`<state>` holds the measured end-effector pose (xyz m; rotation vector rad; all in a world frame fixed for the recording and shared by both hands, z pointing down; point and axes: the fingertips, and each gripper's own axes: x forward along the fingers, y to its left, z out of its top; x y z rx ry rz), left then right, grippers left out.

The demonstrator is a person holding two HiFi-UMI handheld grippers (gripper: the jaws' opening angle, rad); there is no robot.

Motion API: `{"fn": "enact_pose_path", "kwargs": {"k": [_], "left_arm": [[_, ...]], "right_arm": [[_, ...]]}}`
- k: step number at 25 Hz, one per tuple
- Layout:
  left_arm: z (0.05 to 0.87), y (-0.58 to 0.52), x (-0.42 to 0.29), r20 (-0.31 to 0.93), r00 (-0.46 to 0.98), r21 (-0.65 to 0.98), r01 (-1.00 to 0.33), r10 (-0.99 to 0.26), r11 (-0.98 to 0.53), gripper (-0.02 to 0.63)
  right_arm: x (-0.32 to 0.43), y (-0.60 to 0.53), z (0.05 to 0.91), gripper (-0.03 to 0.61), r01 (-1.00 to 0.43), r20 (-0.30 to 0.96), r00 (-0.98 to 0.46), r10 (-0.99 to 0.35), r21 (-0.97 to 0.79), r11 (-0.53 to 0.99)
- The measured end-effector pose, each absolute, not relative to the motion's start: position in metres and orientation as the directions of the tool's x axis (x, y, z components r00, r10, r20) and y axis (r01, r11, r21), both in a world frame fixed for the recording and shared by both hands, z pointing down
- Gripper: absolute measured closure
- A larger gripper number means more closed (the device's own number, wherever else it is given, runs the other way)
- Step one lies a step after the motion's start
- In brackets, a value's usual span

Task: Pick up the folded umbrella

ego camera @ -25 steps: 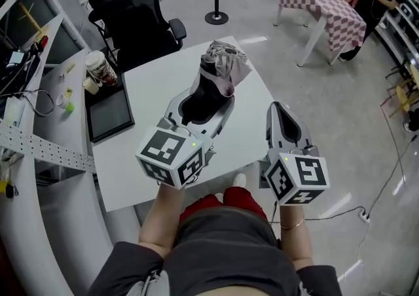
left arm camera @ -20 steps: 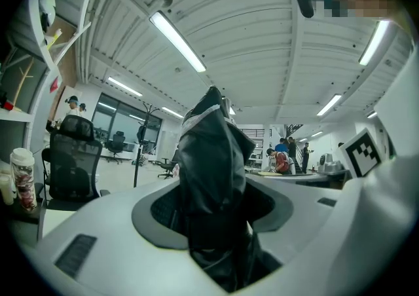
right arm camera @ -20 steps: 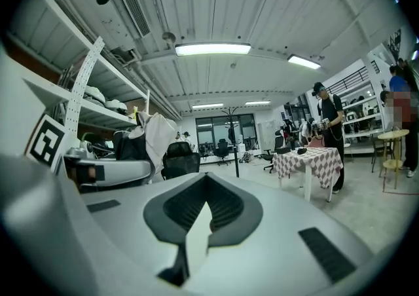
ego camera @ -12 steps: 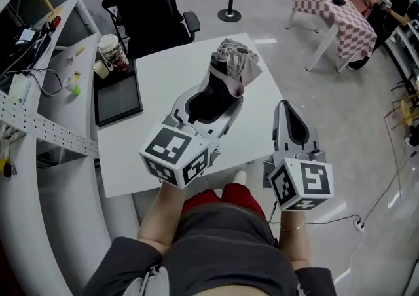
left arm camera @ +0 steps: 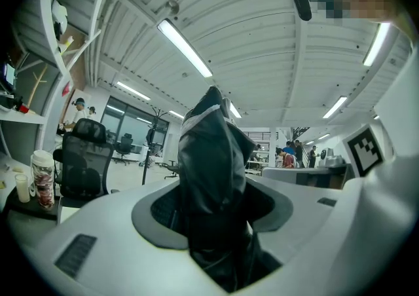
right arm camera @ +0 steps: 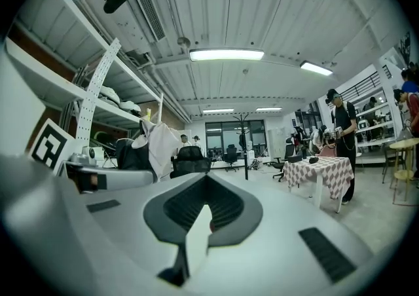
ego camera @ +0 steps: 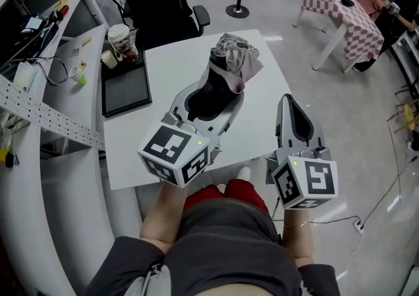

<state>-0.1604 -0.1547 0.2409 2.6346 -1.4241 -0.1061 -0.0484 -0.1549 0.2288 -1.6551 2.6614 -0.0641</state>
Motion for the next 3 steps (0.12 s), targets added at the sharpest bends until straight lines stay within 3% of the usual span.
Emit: {"fn": "enact_pose_path", "kwargs": {"k": [3], "left_arm": [[0.2412,-0.1506,-0.1711,0.006,0.542,0.164,-0.829,-0.840,-0.534,0.382]], "right_arm": [[-0.0579,-0.1519,0.2281,0.561,-0.892,0.016,-0.450,-0.893,-0.039,0.449]]}}
